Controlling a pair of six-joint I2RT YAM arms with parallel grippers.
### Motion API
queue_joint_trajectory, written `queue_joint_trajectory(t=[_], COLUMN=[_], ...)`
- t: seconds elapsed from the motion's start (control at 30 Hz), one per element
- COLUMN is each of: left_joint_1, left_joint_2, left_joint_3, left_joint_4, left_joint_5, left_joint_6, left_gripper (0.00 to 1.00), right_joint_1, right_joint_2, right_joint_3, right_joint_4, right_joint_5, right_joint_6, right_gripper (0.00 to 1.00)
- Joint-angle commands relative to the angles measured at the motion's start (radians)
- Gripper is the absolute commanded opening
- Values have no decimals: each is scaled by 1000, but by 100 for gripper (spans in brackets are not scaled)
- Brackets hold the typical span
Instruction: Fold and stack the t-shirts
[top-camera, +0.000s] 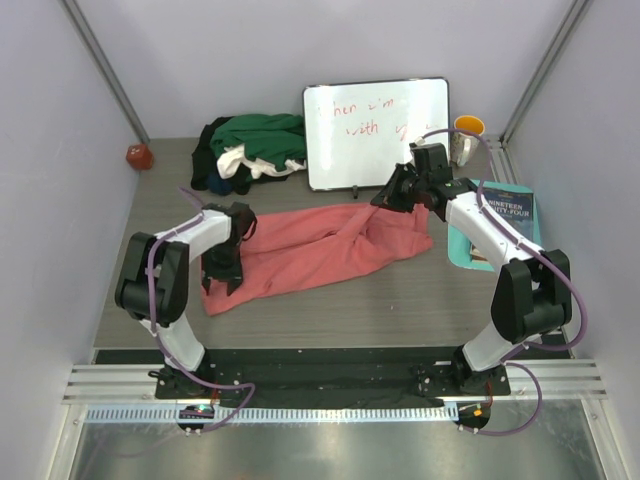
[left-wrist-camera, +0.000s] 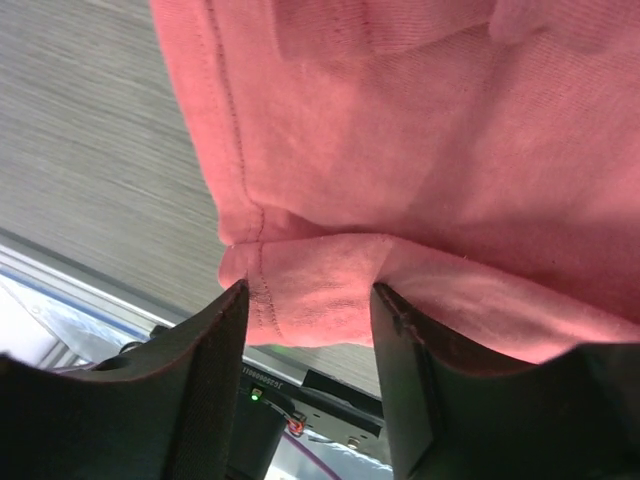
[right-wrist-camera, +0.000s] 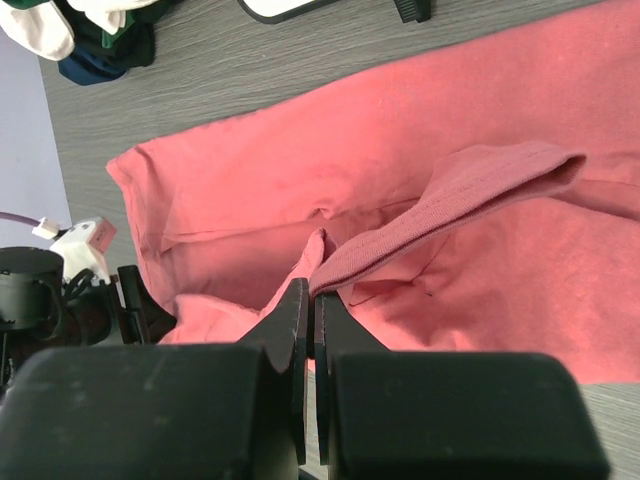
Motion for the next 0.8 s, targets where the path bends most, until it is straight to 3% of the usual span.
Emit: queue_joint_trajectory(t=[0.0,0.1,0.23,0.43,0.5,0.57,0.77], left_joint_1=[0,0,0,0,0,2,2], left_joint_2=[17,24,14,-23,-28,-19,-25], left_joint_3=[-17,-23,-18,-3,-4,-8,-9], left_joint_4=[20,28,20,0,5,8,14], left_joint_5=[21,38,29,-32,-41,-40,-40], left_joint_6=[9,9,6,-1,0,2,0], left_gripper=[52,46,31,27,18,2,0], right_joint_1=[-15,-20,-24,-26,-28,-28,-32], right_joint_2=[-27,-25,-22,-33,-39,-50,-67], right_joint_3=[12,13,9,-3,-7,-8,-11], right_joint_4=[11,11,11,11,11,11,3], right_joint_5=[-26,-30,-34,-27,-20,-15,-17], right_joint_6=[-25,-25,-28,-26,-28,-28,-28], right_gripper=[2,2,2,1,1,1,1])
